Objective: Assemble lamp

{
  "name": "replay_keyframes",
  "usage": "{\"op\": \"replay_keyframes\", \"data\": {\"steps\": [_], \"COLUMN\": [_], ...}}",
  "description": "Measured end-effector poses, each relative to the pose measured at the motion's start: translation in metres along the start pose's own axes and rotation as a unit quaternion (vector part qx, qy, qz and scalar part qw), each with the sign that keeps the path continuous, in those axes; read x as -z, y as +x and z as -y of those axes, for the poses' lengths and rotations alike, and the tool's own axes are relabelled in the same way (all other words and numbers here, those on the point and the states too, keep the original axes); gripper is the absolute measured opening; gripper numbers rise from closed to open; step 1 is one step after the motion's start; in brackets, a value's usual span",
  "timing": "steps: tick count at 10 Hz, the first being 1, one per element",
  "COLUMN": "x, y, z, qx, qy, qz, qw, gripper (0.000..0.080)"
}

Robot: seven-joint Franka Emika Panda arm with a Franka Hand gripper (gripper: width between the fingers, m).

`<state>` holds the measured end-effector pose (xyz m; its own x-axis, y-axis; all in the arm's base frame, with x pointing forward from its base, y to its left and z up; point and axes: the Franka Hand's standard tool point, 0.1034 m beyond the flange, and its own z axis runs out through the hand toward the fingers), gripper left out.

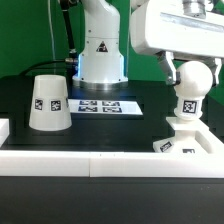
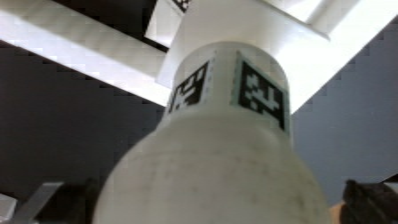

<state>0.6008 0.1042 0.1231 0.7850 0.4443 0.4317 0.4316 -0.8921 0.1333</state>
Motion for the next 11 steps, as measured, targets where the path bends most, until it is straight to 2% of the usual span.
{"op": "replay_keyframes", "data": {"steps": [4,8,11], "x": [0.001,0.014,0.01], "y": [-0.001,0.005,0.001], "z": [-0.004,-0.016,-0.008], "qx": [0.003,0.002,0.003], "qy": [-0.002,-0.006,0.005], "qz": [0.0,0.002,0.028], "qw": [1.0,1.0,1.0], "gripper": [0.0698,0.0698,0.0698]}}
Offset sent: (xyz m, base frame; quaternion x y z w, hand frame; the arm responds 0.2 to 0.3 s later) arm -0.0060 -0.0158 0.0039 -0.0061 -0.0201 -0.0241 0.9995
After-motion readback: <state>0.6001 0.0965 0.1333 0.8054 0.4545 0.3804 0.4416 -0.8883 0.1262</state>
